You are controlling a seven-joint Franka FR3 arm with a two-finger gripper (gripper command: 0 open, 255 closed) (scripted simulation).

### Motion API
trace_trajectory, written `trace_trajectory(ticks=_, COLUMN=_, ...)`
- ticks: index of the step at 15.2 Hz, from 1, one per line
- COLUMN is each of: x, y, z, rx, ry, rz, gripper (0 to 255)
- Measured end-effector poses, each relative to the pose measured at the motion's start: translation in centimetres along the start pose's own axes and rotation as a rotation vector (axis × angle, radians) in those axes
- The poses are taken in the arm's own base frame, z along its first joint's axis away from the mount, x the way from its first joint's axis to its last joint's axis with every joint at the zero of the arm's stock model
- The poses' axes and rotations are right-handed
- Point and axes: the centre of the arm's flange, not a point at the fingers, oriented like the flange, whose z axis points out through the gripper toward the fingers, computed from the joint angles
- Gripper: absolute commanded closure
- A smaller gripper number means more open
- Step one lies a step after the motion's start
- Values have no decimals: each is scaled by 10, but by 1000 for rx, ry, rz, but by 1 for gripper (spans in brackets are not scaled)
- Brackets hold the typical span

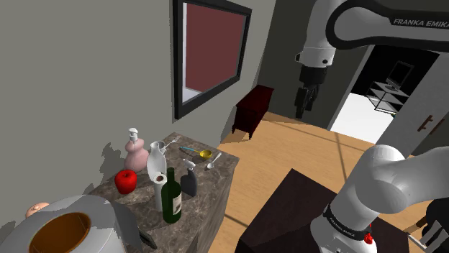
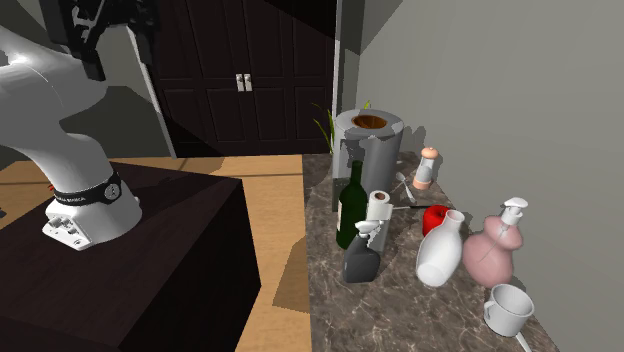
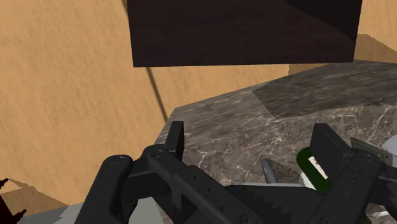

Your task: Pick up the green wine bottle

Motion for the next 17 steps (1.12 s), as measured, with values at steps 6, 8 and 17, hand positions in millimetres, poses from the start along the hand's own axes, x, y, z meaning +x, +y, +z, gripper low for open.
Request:
trace_trajectory(ticks=6, x=30, y=-30, z=30, rx=4, ry=16, rz=1, gripper=0)
trace_trajectory(ticks=8, x=44, y=-43, z=40, rx=5, ry=25, rz=2, gripper=0)
trace_trajectory(ticks=17, x=118, y=-115, z=97, rx=15, ry=68, rz=6, gripper=0)
